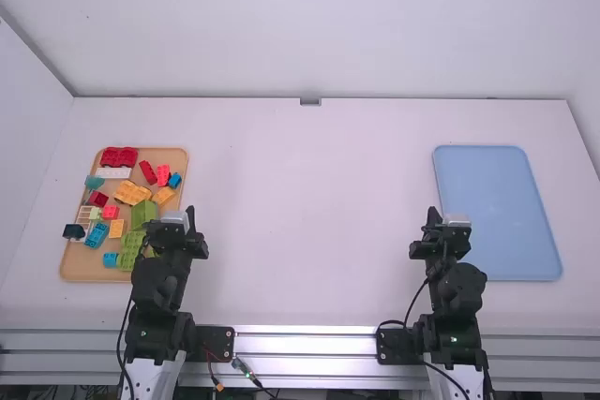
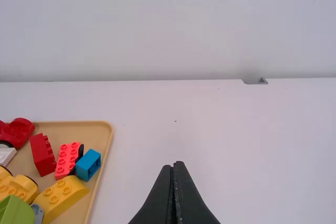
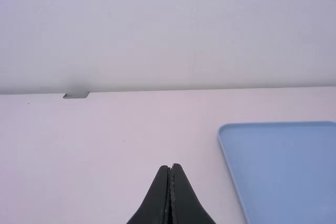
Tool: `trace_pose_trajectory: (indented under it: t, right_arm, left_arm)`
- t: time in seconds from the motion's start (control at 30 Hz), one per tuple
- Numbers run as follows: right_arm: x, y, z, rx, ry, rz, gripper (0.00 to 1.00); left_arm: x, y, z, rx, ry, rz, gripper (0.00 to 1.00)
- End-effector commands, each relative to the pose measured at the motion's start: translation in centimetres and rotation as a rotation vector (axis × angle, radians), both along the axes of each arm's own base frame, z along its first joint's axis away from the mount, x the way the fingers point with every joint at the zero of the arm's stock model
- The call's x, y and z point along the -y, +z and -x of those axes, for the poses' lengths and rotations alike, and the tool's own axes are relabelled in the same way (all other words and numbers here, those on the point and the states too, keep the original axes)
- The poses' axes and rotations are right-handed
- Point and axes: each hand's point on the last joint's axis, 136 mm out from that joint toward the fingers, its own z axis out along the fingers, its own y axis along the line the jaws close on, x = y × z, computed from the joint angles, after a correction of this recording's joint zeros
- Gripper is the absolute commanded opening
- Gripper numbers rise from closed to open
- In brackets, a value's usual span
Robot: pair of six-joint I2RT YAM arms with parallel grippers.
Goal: Assemble lego blocks to make yellow taxi
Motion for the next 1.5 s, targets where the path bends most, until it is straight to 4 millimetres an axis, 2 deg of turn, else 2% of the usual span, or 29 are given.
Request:
trace_pose_trajectory:
  t: [0.0, 0.3, 0.53, 0.77, 1.1, 1.47]
  right_arm:
    - [0.0, 0.0, 0.0, 0.0, -0.002, -0.002, 0.0]
    - [-0.1, 0.4, -0.1, 0.0, 0.003, -0.002, 0.03]
    - [-0.2, 1.6, -0.4, -0.009, 0.013, -0.003, 0.1]
    - [-0.5, 3.4, -1.2, -0.025, 0.028, 0.019, 0.2]
    - [-1.0, 6.1, -3.8, -0.046, 0.054, 0.014, 0.37]
    - [-1.8, 8.7, -8.5, -0.073, 0.086, 0.002, 0.6]
  left_arm:
    - [0.0, 0.0, 0.0, 0.0, 0.0, 0.0, 0.0]
    - [-0.1, 0.3, 0.0, -0.003, 0.006, 0.0, 0.03]
    - [-0.5, 1.2, 0.0, -0.022, 0.03, 0.009, 0.1]
    - [-1.2, 2.9, -0.3, -0.072, 0.067, 0.016, 0.19]
    - [-2.7, 6.4, -2.2, -0.139, 0.149, 0.011, 0.37]
    - [-4.6, 10.5, -6.0, -0.197, 0.263, 0.099, 0.6]
